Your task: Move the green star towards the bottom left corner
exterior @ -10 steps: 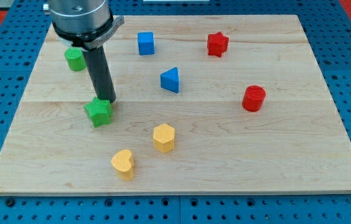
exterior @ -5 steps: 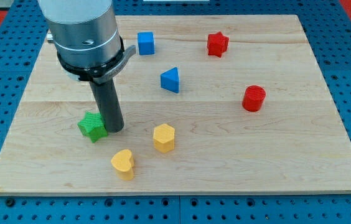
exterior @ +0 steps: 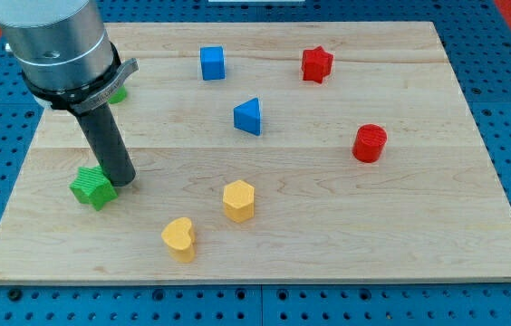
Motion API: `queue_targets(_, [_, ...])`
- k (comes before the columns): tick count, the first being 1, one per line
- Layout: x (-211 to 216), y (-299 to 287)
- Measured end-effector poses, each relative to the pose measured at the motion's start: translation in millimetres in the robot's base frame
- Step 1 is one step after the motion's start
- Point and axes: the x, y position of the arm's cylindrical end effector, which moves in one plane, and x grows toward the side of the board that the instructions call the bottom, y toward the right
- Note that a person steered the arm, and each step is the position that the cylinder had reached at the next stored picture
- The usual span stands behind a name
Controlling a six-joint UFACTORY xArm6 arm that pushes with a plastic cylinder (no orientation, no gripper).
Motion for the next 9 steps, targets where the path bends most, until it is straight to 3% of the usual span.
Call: queue_targets(9, [7.6,-60.8])
